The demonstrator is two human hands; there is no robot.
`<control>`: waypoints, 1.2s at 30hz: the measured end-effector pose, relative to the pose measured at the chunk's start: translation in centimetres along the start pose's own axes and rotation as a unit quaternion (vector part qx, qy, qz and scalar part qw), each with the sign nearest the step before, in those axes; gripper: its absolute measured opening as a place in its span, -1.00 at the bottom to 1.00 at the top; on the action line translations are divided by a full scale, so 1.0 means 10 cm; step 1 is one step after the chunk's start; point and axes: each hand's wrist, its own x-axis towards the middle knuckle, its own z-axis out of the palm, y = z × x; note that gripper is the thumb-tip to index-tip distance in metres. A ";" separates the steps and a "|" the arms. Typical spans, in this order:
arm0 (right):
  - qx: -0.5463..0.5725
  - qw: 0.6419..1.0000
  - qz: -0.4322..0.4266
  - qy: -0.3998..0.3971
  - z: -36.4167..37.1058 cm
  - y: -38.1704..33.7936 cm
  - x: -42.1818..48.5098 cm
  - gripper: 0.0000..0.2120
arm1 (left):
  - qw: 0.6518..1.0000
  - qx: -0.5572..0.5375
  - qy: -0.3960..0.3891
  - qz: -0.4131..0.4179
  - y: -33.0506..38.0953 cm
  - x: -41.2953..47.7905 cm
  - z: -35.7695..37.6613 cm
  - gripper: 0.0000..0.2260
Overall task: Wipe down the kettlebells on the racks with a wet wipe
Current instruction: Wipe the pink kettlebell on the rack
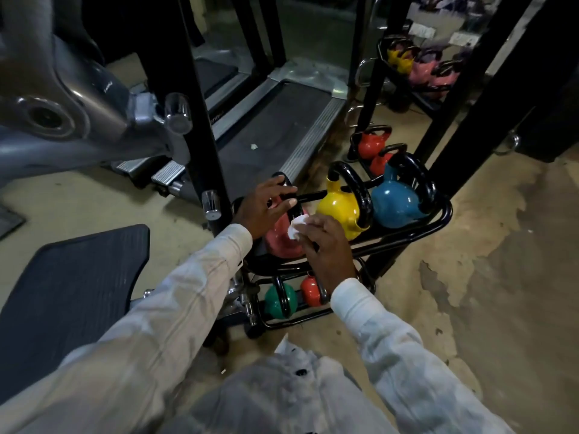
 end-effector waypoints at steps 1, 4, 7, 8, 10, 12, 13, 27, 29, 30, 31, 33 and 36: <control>-0.015 1.000 -0.004 0.008 0.01 -0.03 0.05 -0.79 | 1.000 -0.003 0.001 0.007 0.01 -0.01 -0.01 -0.73; -0.052 0.998 -0.022 0.023 0.10 -0.04 0.13 -0.86 | 1.000 -0.003 0.005 0.010 0.02 -0.01 -0.03 -0.74; -0.057 0.998 -0.001 0.026 0.20 0.00 -0.08 -0.89 | 1.000 -0.001 0.005 0.025 0.03 -0.02 -0.06 -0.74; -0.044 0.998 0.023 0.030 0.21 -0.01 -0.13 -0.90 | 1.000 -0.002 0.003 0.026 0.02 -0.03 -0.06 -0.74; -0.007 0.996 0.082 0.046 0.20 -0.06 -0.10 -0.87 | 1.000 -0.006 -0.001 0.022 0.02 -0.02 -0.06 -0.74; 0.022 0.991 0.119 0.054 0.18 -0.10 -0.03 -0.85 | 1.000 -0.020 -0.008 0.023 0.01 0.00 -0.08 -0.74; 0.025 0.991 0.124 0.050 0.18 -0.10 -0.02 -0.86 | 0.999 -0.028 -0.013 0.023 0.00 0.02 -0.10 -0.73; 0.036 0.997 0.070 0.020 0.04 0.03 0.03 -0.85 | 0.990 -0.107 0.088 -0.018 -0.05 -0.13 0.07 -0.76; 0.025 0.999 0.045 -0.008 -0.01 0.01 0.14 -0.85 | 0.988 -0.105 0.111 -0.028 -0.03 -0.24 0.13 -0.75; 0.029 0.999 0.040 -0.017 -0.01 -0.01 0.28 -0.85 | 0.986 -0.102 0.125 -0.030 -0.03 -0.30 0.16 -0.75; 0.040 0.998 0.043 -0.022 -0.01 -0.02 0.45 -0.85 | 0.985 -0.095 0.140 -0.036 -0.02 -0.36 0.19 -0.74; 0.071 0.994 0.066 -0.042 -0.01 0.00 0.77 -0.88 | 0.982 -0.087 0.157 -0.054 0.03 -0.46 0.24 -0.75; 0.071 0.991 0.055 -0.098 -0.05 0.07 0.78 -0.89 | 0.981 -0.078 0.168 -0.055 0.11 -0.62 0.29 -0.76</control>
